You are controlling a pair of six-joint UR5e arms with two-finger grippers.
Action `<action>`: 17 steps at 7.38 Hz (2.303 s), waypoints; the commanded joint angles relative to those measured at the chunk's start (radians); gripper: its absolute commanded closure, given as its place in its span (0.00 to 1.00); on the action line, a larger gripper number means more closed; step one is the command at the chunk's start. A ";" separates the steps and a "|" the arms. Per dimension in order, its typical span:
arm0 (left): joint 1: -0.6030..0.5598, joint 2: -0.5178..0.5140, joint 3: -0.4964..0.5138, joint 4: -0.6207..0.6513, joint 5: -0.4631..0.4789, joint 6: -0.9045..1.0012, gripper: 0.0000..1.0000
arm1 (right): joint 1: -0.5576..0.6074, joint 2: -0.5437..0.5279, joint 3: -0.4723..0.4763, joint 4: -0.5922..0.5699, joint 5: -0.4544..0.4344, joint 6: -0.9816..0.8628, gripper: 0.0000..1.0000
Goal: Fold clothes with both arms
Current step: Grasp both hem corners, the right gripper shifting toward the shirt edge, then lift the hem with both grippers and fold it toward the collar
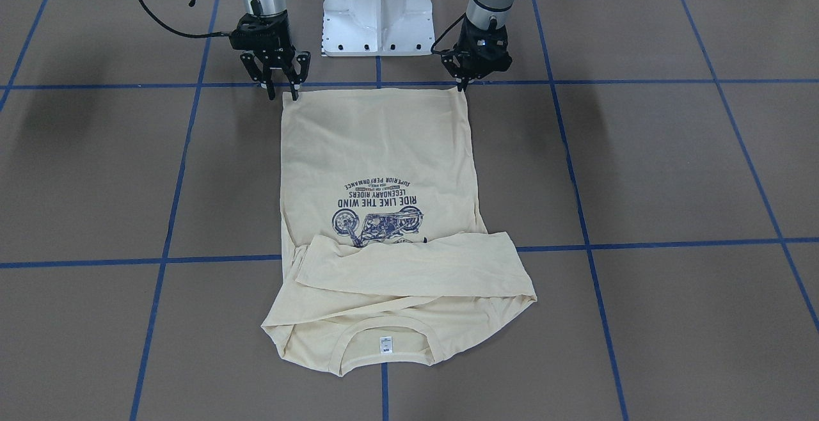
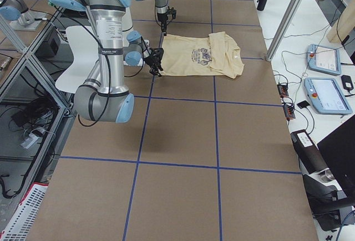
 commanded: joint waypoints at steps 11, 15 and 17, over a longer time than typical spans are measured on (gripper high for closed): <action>-0.017 0.013 -0.263 0.194 -0.075 0.050 1.00 | 0.065 -0.011 0.309 -0.171 0.105 -0.003 1.00; 0.014 0.002 -0.621 0.492 -0.180 0.087 1.00 | -0.078 0.005 0.693 -0.520 0.259 -0.003 1.00; 0.000 -0.030 -0.530 0.491 -0.166 0.089 1.00 | 0.028 0.014 0.599 -0.528 0.259 -0.023 1.00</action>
